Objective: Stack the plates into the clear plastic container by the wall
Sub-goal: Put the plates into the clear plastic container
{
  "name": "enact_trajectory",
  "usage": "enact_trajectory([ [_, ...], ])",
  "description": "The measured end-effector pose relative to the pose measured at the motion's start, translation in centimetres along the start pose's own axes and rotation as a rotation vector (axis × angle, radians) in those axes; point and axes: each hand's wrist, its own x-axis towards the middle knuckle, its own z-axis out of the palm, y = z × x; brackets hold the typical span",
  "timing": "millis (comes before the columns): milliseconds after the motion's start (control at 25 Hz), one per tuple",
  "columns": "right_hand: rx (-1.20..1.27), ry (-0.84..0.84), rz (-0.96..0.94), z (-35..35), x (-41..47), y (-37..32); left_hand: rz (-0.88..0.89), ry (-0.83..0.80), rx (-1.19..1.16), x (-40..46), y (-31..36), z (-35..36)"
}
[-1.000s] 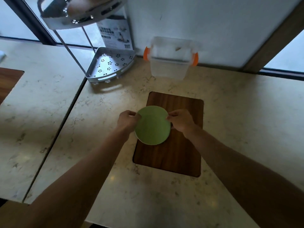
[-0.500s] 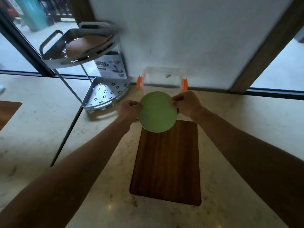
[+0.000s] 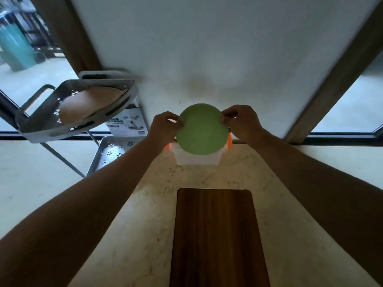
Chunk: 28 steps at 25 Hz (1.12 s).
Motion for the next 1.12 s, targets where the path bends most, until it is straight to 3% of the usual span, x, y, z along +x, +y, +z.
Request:
enact_trajectory([
  [280,-0.048,0.044,-0.137,2.3,6.9,2.5,0.042,0.007,0.137,7.3,-0.6,0.7],
  [440,-0.077,0.01,-0.209,4.4,8.0,5.1,0.187,0.065,0.468,9.4,-3.3,1.5],
  [800,-0.209,0.0,-0.217,8.1,8.7,10.4,0.221,0.013,0.727,12.0,-8.2,3.2],
  [1120,-0.239,0.025,-0.167,9.1,9.4,11.3,0.284,0.11,0.94,13.2,-9.4,4.4],
])
